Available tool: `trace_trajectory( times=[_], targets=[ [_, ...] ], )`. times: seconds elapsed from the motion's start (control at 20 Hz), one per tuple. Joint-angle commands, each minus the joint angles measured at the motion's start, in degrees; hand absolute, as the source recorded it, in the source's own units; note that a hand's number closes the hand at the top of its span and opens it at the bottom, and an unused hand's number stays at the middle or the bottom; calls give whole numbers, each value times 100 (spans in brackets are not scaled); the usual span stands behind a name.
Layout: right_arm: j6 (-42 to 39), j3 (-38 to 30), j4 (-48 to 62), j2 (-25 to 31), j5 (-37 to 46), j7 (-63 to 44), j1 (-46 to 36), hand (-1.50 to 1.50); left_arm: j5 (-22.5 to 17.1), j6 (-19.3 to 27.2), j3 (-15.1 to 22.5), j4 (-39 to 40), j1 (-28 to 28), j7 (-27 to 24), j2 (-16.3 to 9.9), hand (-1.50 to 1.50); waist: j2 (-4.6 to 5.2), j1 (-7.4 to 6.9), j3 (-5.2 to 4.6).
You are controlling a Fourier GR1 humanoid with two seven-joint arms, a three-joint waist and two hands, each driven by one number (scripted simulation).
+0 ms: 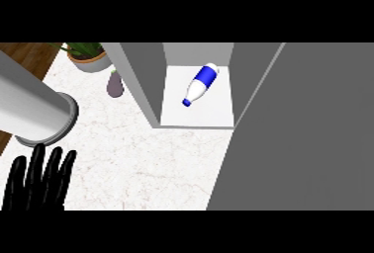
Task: Pick up the bottled water, place it into the cabinet and close the cabinet
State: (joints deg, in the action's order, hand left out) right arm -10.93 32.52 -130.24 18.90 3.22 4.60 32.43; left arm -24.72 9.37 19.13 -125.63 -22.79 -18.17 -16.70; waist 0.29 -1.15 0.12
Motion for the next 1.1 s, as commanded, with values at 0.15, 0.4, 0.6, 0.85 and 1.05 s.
trace_trajectory(
  times=[0.15,0.4,0.6,0.85,1.05],
  targets=[
    [-7,1410,-260,-354,694,-463,-309,150,-953,-689,-987,-537,-888,-131,-512,-150,-62,2,-24],
    [207,1856,-241,-988,1013,-1242,-913,150,-1144,-974,-1061,-699,-1438,-238,-530,-150,-59,-81,-29],
    [286,1764,186,-1676,589,-1809,-1446,150,-1674,-1400,-1730,-559,-1424,-328,-768,-150,-20,-169,-33],
    [1062,1625,435,-1865,38,-2410,-2456,150,-1912,-1893,-2098,-789,-2055,-497,-863,-150,-25,-241,-26],
    [1505,1407,912,-1878,-430,-2669,-3434,150,-2320,-2207,-2538,-802,-2277,-381,-944,-150,-21,-130,-17]
  ],
)
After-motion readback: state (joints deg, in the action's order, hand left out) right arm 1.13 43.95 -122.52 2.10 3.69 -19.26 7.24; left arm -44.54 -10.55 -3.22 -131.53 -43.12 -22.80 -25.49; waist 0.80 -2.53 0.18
